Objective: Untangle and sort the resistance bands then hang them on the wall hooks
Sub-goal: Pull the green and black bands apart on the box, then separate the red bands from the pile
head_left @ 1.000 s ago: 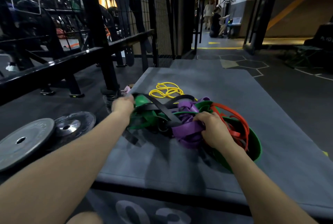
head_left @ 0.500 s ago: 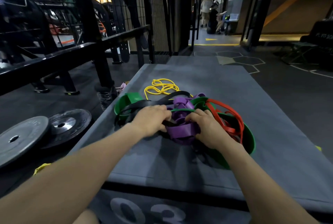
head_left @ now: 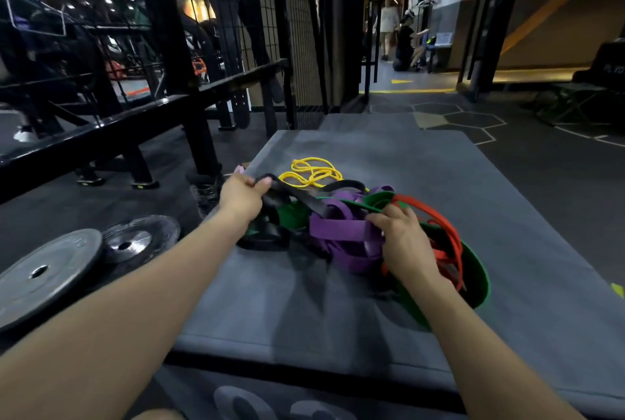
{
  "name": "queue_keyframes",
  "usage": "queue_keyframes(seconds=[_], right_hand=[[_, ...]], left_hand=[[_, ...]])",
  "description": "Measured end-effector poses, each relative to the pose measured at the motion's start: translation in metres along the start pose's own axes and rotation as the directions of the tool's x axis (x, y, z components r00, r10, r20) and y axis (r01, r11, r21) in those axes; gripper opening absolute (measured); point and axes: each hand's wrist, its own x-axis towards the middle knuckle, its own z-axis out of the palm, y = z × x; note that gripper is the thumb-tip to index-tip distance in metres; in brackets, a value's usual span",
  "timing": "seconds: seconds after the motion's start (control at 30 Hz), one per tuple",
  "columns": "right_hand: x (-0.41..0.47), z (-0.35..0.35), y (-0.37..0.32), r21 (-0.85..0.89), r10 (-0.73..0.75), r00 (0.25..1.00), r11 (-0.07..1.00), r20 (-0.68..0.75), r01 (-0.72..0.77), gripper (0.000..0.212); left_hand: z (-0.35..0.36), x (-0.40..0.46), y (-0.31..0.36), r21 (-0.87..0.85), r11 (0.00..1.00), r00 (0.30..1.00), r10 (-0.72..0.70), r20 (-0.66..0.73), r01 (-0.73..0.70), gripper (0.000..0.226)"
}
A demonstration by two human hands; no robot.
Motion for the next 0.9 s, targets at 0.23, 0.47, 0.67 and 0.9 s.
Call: queue_keyframes(seconds=[0.23, 0.47, 0.67, 0.9], right_hand=[[-0.001, 0.006, -0.005, -0.086, 0.022, 0.999, 0.996, 0.038, -0.019, 0.035], [-0.009, 0.008, -0.015, 0.004, 0.003, 0.989, 1.000, 0.147, -0.003, 0.047], [-0.021, -0.001, -0.011, -0.016, -0.001, 0.982, 1.000, 0.191, 0.004, 0.053], [-0.034, -0.013, -0.012, 0.103, -0.025, 0.973, 0.995, 0.229, 0.002, 0.059]], left_hand=[[-0.016, 0.035, -0.037, -0.383, 0.849, 0.898, -0.429, -0.097, 0.364, 0.051], [-0.001, -0.039, -0.031, 0.277, 0.961, 0.959, -0.086, 0.269, 0.008, 0.024], [-0.002, -0.074, -0.015, 0.405, 0.899, 0.906, -0.020, 0.423, -0.169, 0.066], [0.002, -0.111, -0.006, 0.516, 0.808, 0.942, 0.137, 0.306, -0.285, 0.087]])
